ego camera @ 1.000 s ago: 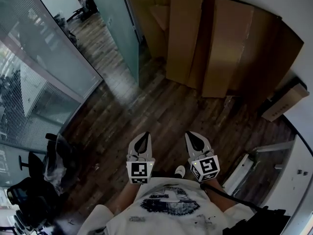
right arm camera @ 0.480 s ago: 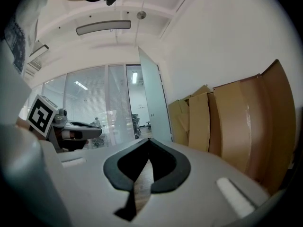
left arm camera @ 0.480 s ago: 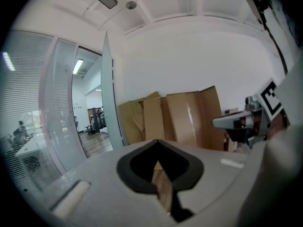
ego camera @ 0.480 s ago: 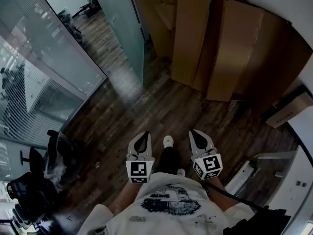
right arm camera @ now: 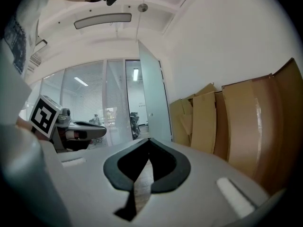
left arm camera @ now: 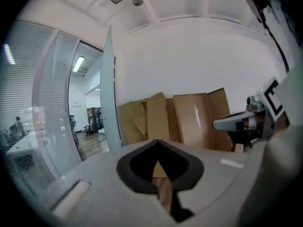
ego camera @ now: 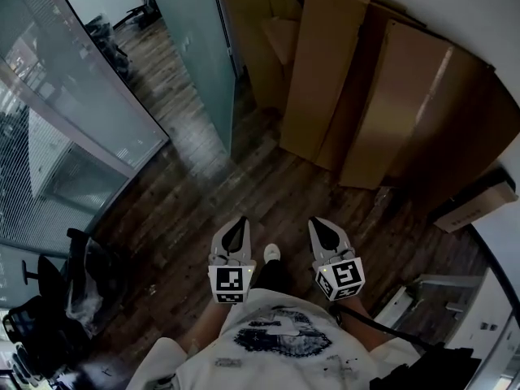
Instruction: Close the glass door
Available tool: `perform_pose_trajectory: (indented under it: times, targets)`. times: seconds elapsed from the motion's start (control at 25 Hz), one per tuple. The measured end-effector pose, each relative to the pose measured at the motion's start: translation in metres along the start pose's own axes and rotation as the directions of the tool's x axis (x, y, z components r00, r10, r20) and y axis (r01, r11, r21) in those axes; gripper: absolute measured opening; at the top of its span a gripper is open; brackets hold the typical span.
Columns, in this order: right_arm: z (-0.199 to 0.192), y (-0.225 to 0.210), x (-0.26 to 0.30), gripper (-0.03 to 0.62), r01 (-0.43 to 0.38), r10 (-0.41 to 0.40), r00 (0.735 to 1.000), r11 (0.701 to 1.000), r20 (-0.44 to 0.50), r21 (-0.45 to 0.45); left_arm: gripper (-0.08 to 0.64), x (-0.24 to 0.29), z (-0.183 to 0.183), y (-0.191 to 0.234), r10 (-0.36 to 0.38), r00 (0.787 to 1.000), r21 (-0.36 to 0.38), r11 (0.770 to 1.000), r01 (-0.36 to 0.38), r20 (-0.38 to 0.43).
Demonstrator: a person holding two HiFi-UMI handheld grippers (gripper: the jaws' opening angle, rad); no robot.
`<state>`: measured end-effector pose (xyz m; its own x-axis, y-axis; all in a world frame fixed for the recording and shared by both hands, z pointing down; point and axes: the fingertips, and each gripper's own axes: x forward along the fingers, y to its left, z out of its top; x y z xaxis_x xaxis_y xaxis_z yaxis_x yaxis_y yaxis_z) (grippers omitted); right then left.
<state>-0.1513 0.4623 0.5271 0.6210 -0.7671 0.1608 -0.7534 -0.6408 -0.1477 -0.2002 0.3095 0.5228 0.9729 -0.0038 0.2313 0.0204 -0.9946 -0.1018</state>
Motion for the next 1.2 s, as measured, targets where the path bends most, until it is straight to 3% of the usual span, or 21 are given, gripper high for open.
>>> perform_pose_trajectory:
  times: [0.48, 0.96, 1.2]
  targets:
    - [0.038, 0.007, 0.116, 0.006, -0.041, 0.040, 0.999, 0.997, -0.026, -0.063, 0.003, 0.068, 0.015, 0.089, 0.021, 1.000, -0.047, 0.999, -0.020, 0.015]
    - [0.047, 0.008, 0.169, 0.006, -0.093, 0.090, 0.995, 0.992, -0.046, -0.082, 0.003, 0.092, 0.014, 0.132, 0.089, 0.996, -0.080, 0.993, -0.088, 0.015]
    - [0.049, -0.006, 0.213, 0.006, -0.177, 0.173, 0.984, 0.981, -0.052, -0.080, 0.003, 0.112, 0.013, 0.146, 0.163, 0.987, -0.083, 0.983, -0.163, -0.004]
